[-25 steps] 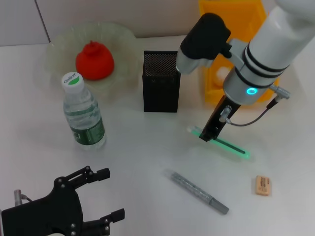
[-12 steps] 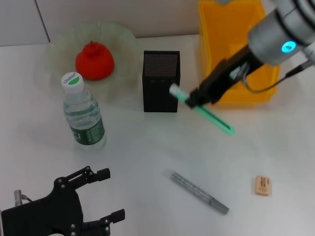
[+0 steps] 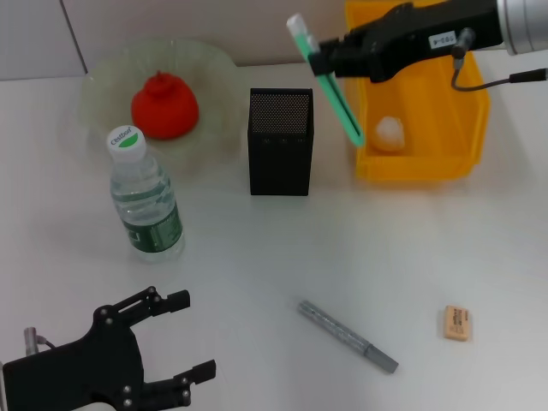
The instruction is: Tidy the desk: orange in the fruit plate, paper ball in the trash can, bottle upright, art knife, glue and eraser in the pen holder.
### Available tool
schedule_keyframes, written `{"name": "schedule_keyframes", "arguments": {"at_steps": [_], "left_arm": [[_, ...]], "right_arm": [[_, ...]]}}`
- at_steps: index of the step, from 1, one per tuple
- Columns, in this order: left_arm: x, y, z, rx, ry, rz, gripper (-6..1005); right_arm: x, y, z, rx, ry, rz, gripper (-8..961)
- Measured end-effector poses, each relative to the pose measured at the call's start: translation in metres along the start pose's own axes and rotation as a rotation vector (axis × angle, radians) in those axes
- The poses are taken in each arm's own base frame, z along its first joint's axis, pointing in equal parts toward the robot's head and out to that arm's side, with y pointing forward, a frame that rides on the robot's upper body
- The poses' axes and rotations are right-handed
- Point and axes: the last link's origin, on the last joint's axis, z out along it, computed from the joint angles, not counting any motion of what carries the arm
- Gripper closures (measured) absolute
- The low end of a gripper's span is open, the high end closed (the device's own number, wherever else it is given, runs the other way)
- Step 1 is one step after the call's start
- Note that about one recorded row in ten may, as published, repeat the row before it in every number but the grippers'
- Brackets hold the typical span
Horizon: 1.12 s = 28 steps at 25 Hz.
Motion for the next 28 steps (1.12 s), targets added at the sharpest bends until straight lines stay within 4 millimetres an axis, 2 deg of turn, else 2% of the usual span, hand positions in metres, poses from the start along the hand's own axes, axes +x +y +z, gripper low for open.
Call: {"name": "schedule_keyframes", "arguments": {"at_steps": [6,10,17,28], "left_arm": [[-0.004,-0.005,-0.001,0.030,-0.030,0.003,140],[-0.005,-0.007,-0.002,0.039,-0.041,0.005,140],[-0.006,-0.005,-0.003,0.043,-0.043,0.001,140],[-0.007,-0.004,-0.003,0.044,-0.042,-0.002,140]], "right_arm": [[0.006,-0.008,-0.002,0.009,-0.172,-0.048,780],[0.019,-0.017,0.005,0.018,-0.271,-0.081,779],[0.046,-0.030,0.031,0.063,-0.414,-0.119,777],[0.067,-0.029,0.065,0.092,-0.452,-0.178,774]]}}
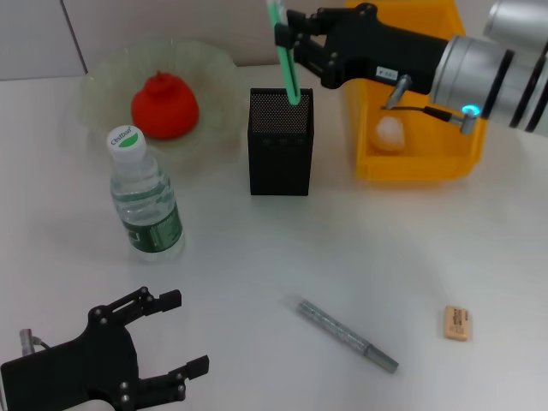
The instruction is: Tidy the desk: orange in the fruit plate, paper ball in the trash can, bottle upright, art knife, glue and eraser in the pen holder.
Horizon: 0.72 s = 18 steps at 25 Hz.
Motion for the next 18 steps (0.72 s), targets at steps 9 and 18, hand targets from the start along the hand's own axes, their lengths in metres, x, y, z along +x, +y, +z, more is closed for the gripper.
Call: {"name": "schedule_keyframes", "arguments": {"at_steps": [9,18], "left_arm": [[-0.001,0.001,0.001,0.000,0.002,-0.004,140],[0.000,0.001,0.001,-0.002,0.002,-0.003,140]], "right_arm": [[0.018,0.005,0.014,0.021,0.027,-0.032,772],[0.024,0.005,0.010,0.041,0.037,-0.012,770]]}}
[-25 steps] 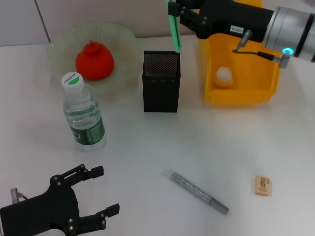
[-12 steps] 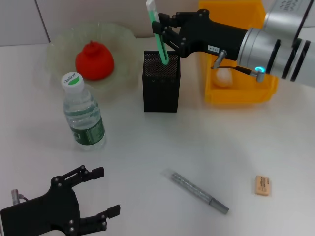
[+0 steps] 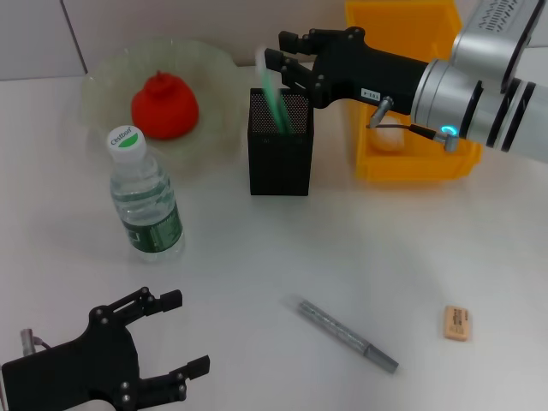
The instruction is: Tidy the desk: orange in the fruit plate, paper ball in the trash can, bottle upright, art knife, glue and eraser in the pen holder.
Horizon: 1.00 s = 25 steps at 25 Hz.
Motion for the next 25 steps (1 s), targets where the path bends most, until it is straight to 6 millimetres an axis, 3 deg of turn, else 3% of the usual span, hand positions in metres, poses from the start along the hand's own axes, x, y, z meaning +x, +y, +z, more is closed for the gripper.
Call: {"name": "schedule_keyframes", "arguments": {"at_steps": [5,9,17,19,25], "left_arm": [[0.001,0.000,0.000,-0.002,0.001,0.002,140],[0.001,-0.001,0.001,-0.004,0.001,0.005,140],[0.002,-0.002,0.001,-0.004,0.001,0.007,140],[0.002,-0.002,0.001,-0.004,0.001,0.007,140],[0.002,-0.002,0.001,-0.003,0.001,0.009,140]], "right_arm": [[0.001,-0.001,-0.003,0.001,0.001,0.031,564],[-0.004,-0.005,-0.008,0.005,-0.005,0.072,480],[-0.038,-0.004,-0.042,-0.038,0.016,0.165,282],[-0.048,-0.001,-0.049,-0.060,0.078,0.201,183],[-0.072,0.006,-0.066,-0.105,0.402,0.283,184]]}}
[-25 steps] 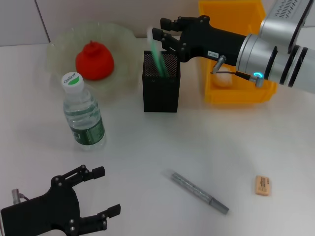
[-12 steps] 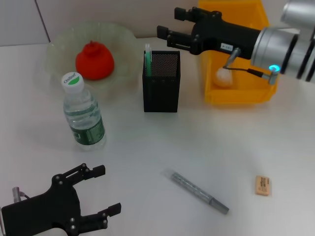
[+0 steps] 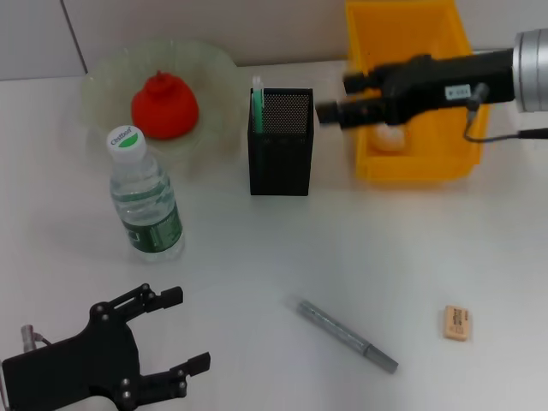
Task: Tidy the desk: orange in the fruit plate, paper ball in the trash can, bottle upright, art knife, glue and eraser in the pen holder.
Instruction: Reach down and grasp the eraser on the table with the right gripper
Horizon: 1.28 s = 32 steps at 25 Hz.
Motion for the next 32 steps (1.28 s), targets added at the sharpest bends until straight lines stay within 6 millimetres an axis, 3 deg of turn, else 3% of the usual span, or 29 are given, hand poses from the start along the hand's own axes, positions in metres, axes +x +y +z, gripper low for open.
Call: {"name": "schedule_keyframes", "arguments": {"at_steps": [1,3,6,11,16,32], "left_arm": [[0.000,0.000,0.000,0.003,-0.001,0.000,140],[0.000,-0.001,0.000,0.005,-0.001,0.000,140],[-0.001,-0.001,0.000,0.008,-0.006,-0.001,140],[-0.002,-0.001,0.001,0.009,-0.009,-0.002,140],[-0.002,-0.001,0.000,0.010,-0.010,-0.001,140],[-0.002,-0.001,-0.001,0.008,-0.010,-0.005,140]], "right_arm": [[-0.002,0.007,-0.006,-0.001,0.118,-0.005,184],[-0.004,0.011,-0.009,-0.001,0.168,-0.009,185],[-0.003,0.027,-0.021,-0.032,0.406,-0.061,185],[0.005,0.045,-0.031,-0.092,0.658,-0.140,186],[0.017,0.051,-0.029,-0.087,0.803,-0.231,187],[0.046,0.053,-0.012,-0.039,0.986,-0.366,201]]}}
